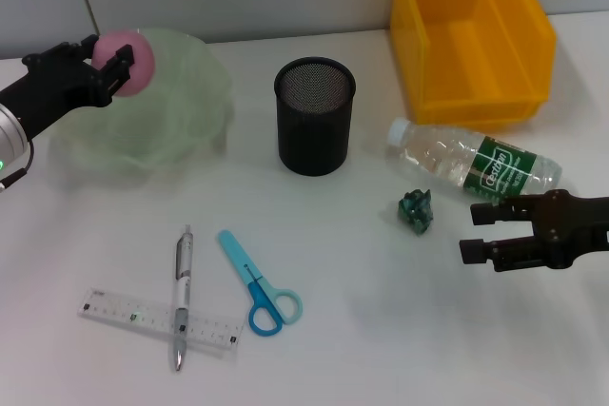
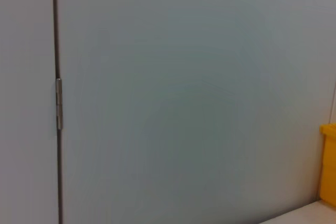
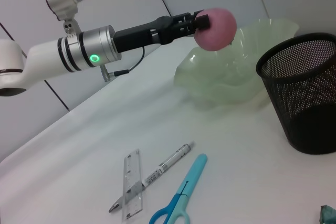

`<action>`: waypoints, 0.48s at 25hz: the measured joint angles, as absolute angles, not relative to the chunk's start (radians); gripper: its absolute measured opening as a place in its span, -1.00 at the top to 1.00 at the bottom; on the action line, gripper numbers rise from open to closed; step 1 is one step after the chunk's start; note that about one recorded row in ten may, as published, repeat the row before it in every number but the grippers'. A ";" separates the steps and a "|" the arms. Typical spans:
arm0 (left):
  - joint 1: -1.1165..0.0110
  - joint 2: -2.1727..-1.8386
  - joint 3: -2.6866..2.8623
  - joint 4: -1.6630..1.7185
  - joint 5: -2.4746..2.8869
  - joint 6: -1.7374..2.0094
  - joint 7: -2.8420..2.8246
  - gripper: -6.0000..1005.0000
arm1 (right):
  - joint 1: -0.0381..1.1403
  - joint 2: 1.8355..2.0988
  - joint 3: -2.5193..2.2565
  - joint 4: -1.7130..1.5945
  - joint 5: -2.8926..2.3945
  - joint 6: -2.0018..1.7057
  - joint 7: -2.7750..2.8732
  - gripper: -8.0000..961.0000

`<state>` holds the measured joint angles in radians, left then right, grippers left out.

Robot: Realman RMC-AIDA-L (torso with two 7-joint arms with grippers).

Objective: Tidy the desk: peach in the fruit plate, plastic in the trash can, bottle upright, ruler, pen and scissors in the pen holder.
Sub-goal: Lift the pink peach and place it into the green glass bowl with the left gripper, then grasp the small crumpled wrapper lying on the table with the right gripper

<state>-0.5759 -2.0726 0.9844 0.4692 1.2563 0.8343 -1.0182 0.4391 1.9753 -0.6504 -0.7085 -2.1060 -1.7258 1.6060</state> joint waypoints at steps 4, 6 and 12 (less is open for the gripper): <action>-0.575 -2.070 0.988 0.469 1.256 0.841 -1.034 -0.11 | 0.439 1.976 -0.650 -0.709 -2.106 -1.725 1.606 -0.71; -0.572 -2.069 0.989 0.473 1.256 0.843 -1.042 -0.22 | 0.439 1.976 -0.650 -0.710 -2.106 -1.725 1.606 -0.70; -0.566 -2.066 1.001 0.477 1.256 0.858 -1.054 -0.45 | 0.441 1.976 -0.650 -0.710 -2.106 -1.723 1.605 -0.70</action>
